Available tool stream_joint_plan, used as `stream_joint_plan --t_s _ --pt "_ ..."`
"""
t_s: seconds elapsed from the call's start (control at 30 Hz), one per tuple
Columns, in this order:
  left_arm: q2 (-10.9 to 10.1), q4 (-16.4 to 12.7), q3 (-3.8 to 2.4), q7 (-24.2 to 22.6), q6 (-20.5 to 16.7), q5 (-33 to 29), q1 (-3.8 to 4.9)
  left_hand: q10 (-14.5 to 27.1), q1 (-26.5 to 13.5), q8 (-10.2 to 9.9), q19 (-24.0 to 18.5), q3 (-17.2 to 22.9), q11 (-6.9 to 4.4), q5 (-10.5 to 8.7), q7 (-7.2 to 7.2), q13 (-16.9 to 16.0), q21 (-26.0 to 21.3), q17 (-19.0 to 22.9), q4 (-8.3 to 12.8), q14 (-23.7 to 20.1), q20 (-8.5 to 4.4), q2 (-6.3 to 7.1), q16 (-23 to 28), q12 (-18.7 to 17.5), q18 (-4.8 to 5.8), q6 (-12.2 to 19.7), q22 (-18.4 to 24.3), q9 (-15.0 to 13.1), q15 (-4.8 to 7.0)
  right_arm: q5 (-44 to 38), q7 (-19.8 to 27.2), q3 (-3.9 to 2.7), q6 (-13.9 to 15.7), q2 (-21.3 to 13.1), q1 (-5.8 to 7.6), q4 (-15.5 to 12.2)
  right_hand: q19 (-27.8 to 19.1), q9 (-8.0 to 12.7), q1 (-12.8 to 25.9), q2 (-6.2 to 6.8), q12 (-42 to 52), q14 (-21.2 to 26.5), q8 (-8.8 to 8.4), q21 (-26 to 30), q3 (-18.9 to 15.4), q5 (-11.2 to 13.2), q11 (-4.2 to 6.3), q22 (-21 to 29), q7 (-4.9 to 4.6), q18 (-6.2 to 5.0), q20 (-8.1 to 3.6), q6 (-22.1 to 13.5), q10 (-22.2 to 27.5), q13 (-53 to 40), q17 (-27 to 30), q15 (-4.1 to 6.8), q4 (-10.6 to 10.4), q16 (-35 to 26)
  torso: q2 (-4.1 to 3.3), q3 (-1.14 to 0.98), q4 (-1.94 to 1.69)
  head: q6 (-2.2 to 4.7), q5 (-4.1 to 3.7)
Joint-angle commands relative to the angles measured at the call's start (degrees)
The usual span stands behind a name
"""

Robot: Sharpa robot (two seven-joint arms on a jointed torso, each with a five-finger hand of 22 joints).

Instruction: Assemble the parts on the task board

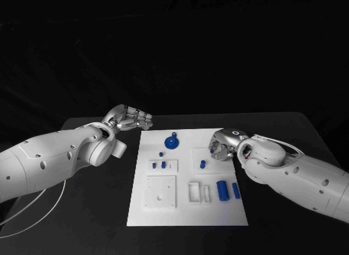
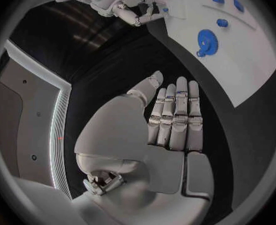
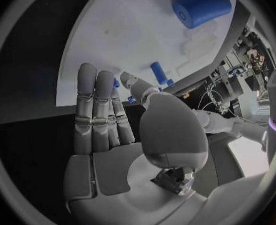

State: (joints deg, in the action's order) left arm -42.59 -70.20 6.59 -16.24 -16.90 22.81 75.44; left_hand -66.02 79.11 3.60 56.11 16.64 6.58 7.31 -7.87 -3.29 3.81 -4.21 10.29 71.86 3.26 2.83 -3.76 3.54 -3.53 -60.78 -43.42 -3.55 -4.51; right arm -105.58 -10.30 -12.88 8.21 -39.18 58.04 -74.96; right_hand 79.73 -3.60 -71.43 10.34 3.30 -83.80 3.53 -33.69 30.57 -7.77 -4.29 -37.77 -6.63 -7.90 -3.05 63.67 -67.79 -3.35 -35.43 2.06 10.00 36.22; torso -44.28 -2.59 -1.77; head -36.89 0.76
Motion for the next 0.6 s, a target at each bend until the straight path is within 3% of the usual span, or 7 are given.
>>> stream_joint_plan --t_s 0.03,0.33,0.6 --pt "0.18 -0.12 -0.06 -1.30 0.95 -1.11 0.15 0.41 -0.16 0.04 0.33 -0.30 0.18 0.32 -0.17 -0.01 0.11 -0.02 -0.13 0.08 0.15 -0.18 0.11 0.00 0.31 -0.12 0.05 -0.06 -0.13 -2.10 -0.97 0.16 0.93 0.59 -0.15 0.65 -0.20 -0.06 -0.04 0.42 0.03 -0.16 0.04 0.46 0.99 0.23 0.11 -1.08 0.02 -0.82 -0.18 0.69 -0.68 -0.06 -0.15 0.04 -0.22 0.41 -0.07 0.00 -0.22 -0.24 0.06" --pt "0.20 -0.10 -0.06 -1.03 1.46 -1.06 0.15 0.57 0.08 0.09 0.21 -0.32 0.21 0.29 -0.09 -0.01 0.18 -0.02 0.14 0.00 0.13 -0.26 0.11 0.00 0.37 -0.29 0.14 -0.08 -0.14 -1.87 -0.50 0.32 0.47 1.46 -0.28 1.28 -0.11 -0.06 -0.09 -0.44 0.05 -0.18 0.07 0.88 2.92 0.72 0.59 -3.38 0.34 -0.79 -0.17 1.85 -2.28 -0.08 -0.44 0.06 -0.74 1.08 -0.10 -0.08 -0.19 -0.53 0.17" --pt "0.30 0.14 -0.06 -0.71 1.76 -0.94 0.15 0.75 0.17 0.07 0.11 -0.40 0.27 0.26 -0.09 -0.01 0.19 -0.03 0.30 -0.03 0.13 -0.27 0.10 0.00 0.40 -0.33 0.11 -0.07 -0.15 -2.34 -0.50 0.40 -1.40 1.72 -0.41 1.58 -0.29 -0.29 -1.73 -2.23 0.33 -0.07 0.45 0.32 3.41 0.54 2.02 -5.22 1.22 -0.47 -0.75 5.43 -6.96 -0.34 -0.87 0.78 0.61 1.77 -0.09 -0.02 -0.26 -0.75 0.03"
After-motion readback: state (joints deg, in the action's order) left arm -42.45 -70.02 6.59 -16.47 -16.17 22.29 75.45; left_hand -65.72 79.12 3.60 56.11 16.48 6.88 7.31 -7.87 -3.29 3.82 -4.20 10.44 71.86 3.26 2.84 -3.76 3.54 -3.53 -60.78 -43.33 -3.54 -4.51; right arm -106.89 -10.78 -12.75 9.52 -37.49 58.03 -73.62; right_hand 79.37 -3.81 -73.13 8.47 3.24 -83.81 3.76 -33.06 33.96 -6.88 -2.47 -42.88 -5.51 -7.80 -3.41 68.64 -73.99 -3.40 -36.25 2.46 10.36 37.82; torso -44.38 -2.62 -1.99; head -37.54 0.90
